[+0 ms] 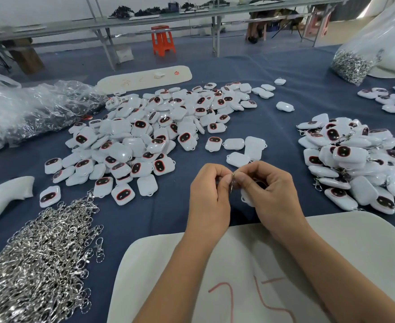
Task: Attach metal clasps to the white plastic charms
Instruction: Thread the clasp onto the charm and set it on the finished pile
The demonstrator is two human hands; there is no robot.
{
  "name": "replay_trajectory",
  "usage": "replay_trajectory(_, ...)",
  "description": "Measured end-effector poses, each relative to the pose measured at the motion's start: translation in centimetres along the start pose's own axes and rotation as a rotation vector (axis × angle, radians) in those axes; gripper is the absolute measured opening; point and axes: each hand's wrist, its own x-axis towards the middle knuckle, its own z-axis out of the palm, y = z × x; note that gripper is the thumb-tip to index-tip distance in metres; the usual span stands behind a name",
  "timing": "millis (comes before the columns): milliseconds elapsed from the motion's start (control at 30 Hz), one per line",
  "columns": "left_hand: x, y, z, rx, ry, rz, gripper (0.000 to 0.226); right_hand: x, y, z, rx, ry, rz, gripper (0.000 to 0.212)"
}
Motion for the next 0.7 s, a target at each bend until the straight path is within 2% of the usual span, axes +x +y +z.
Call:
replay_trajectory(100, 0.4, -0.3, -0.8, 0.161, -0.021, 0.116, 0.020, 0.2, 0.2, -0.1, -0.065, 0.108, 0.071, 0.018)
replay_trajectory(167, 0.5, -0.5, -1.2, 0.210, -0.051, 0.147, 0.021, 0.6, 0.3, -0.5, 0.028, 0.159, 0.169, 0.005)
replay_trajectory(267, 0.3, -0.6, -1.4, 0.270, -0.118, 0.178, 0.021, 0.8, 0.4, -1.0, 0.151, 0.138, 0.244, 0.020)
replay_trajectory(433, 0.1, -0.4, -1.4, 0.300, -0.193, 0.206, 0.019, 0.6, 0.2, -0.9, 0.034, 0.170, 0.161, 0.010)
replay_trajectory(700, -0.1, -0.5, -1.3, 0.335, -0.241, 0.152, 0.020, 0.3, -0.4, -0.7, -0.049, 0.149, 0.117, 0.012)
